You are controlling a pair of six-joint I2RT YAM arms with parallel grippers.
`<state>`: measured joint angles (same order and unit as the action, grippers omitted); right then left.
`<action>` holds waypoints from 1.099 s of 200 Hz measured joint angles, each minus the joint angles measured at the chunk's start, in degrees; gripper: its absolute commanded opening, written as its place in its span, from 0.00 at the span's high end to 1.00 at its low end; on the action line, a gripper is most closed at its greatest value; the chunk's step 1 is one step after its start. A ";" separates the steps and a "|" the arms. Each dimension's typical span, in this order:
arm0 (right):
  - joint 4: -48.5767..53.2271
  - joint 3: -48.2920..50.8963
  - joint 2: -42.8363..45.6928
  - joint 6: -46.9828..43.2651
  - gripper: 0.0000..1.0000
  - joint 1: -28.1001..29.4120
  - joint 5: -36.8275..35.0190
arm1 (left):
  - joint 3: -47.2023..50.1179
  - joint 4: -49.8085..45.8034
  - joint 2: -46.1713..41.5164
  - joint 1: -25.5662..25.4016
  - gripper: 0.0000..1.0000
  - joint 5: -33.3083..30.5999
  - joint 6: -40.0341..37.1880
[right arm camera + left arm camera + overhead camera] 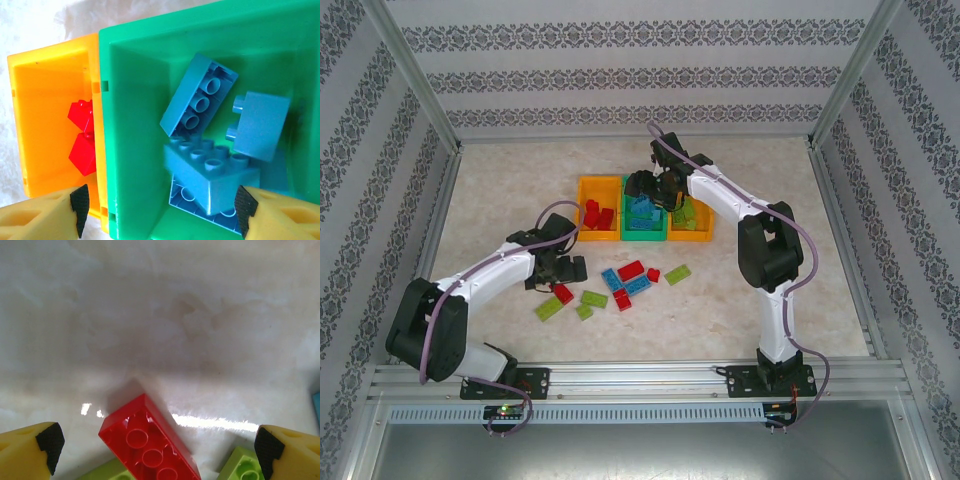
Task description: Sort the legos into containers by color
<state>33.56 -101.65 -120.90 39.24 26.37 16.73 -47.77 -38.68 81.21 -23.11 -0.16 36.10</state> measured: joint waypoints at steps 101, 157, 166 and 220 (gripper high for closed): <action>-1.57 1.68 2.45 -0.44 0.19 0.04 0.94 | 3.19 -0.59 0.17 0.00 0.10 4.96 12.50; -3.96 7.17 9.25 -0.66 0.18 -0.02 0.96 | 3.17 -0.20 2.01 0.00 0.21 5.55 14.64; -4.52 8.35 10.23 -0.68 0.18 -0.11 0.98 | 3.17 -0.13 2.60 0.00 0.24 5.55 14.73; -6.58 16.61 15.34 -1.18 0.18 -2.51 1.40 | 0.92 -0.02 6.29 0.00 0.42 4.74 14.78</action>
<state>26.98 -85.03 -105.56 38.06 23.86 18.13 -46.85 -38.70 87.50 -23.11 4.58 50.87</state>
